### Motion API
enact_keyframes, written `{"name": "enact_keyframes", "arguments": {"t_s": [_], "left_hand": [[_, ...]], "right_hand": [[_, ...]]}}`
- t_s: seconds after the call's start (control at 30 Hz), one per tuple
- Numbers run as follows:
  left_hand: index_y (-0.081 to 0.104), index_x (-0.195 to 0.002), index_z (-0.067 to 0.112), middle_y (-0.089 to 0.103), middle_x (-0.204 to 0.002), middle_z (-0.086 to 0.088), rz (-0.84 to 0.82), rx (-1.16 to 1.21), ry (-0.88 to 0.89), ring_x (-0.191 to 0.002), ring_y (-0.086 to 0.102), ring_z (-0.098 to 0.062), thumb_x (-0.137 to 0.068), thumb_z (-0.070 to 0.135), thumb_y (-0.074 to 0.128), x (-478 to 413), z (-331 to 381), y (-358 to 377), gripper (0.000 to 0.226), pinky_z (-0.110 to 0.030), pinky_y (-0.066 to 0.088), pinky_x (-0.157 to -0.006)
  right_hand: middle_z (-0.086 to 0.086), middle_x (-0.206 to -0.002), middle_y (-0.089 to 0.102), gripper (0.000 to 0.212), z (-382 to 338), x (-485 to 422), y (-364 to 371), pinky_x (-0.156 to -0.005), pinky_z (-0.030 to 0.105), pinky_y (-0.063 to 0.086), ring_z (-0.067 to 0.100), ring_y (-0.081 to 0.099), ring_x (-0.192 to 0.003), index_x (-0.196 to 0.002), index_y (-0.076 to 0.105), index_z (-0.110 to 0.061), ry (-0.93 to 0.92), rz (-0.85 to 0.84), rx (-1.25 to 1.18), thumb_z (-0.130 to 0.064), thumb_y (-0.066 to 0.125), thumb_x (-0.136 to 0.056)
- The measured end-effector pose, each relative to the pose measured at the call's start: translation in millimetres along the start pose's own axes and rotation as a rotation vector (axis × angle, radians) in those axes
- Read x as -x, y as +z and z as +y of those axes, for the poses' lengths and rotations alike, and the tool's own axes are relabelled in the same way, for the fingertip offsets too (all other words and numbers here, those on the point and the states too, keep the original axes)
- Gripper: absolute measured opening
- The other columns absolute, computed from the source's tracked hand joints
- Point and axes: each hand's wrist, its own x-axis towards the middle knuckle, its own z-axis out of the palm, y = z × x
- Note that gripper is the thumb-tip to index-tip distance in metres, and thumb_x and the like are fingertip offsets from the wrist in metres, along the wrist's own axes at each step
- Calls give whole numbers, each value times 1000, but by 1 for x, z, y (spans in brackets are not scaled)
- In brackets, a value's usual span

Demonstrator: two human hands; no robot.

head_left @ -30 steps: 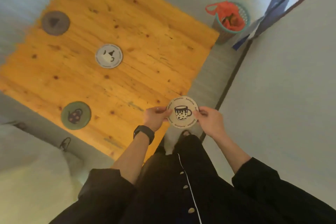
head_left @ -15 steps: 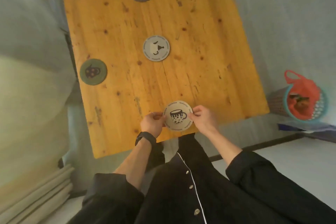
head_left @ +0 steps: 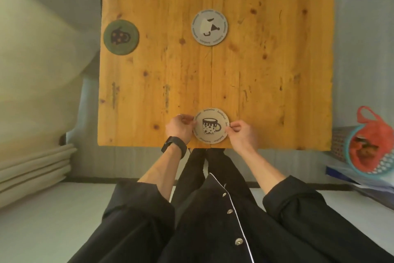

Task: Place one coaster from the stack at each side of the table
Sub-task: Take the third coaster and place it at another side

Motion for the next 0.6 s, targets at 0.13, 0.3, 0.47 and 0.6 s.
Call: {"name": "enact_keyframes", "arguments": {"t_s": [0.13, 0.3, 0.47, 0.6], "left_hand": [[71, -101, 21, 66, -88, 7, 37, -13, -8, -76, 59, -11, -87, 29, 69, 2, 3, 3, 16, -20, 41, -60], [71, -102, 22, 67, -89, 7, 50, -25, -2, -78, 59, -12, -87, 29, 68, -3, 5, 3, 17, -22, 44, -65], [67, -99, 24, 66, -89, 7, 45, -49, 24, -83, 64, -17, -87, 30, 66, -4, 4, 6, 13, -24, 47, -67], [63, -98, 24, 68, -93, 3, 30, -85, 32, -83, 64, -19, -88, 31, 63, -4, 6, 7, 12, -27, 49, -69]], "right_hand": [[-6, -100, 73, 20, 1, 0, 0, -81, 30, 53, 14, 68, -92, -107, 67, -20, 26, 15, -19, -33, 70, -92], [-7, -98, 70, 18, -7, -8, -2, -78, 27, 52, 11, 64, -86, -106, 67, -19, 6, 17, -11, -31, 69, -92], [-7, -94, 68, 16, -9, -15, -4, -75, 26, 53, 11, 65, -83, -102, 67, -19, -8, -14, 25, -29, 72, -90], [-8, -91, 67, 16, -9, -16, -4, -71, 24, 51, 10, 64, -80, -101, 67, -19, 1, -20, 44, -30, 71, -90]]}}
